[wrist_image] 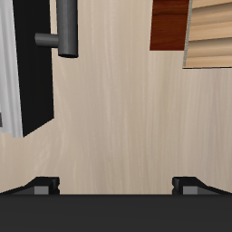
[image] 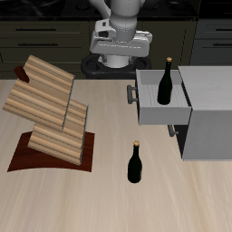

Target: Place the wine bottle from the drawer onto the top layer of the wine rack

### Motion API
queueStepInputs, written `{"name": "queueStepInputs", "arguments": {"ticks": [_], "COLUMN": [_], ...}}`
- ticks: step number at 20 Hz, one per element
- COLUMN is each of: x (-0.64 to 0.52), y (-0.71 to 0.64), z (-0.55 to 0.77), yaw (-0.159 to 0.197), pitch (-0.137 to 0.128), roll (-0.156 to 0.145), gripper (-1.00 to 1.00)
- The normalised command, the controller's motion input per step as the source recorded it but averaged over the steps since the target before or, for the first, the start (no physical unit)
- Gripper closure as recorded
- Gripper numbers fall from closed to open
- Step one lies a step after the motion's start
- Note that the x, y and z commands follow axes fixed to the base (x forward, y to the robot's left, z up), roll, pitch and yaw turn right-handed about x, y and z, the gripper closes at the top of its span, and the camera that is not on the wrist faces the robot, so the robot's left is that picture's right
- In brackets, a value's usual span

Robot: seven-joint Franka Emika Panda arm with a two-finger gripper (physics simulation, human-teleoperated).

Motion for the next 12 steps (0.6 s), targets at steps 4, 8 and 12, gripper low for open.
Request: {"name": "queueStepInputs", "arguments": {"ticks": [4,8,12], "x": [0.0,-0.05,-0.01], "y": [0.11,0.19,0.18], "z": [0.06,0.09,0.09], "yaw": [-0.014,-0.021,-0.013], "pitch": [0.008,-0.019,-0.026], "roll": [0.029,0.018,0.013], "gripper": [-1.0,-1.0,-1.0]}}
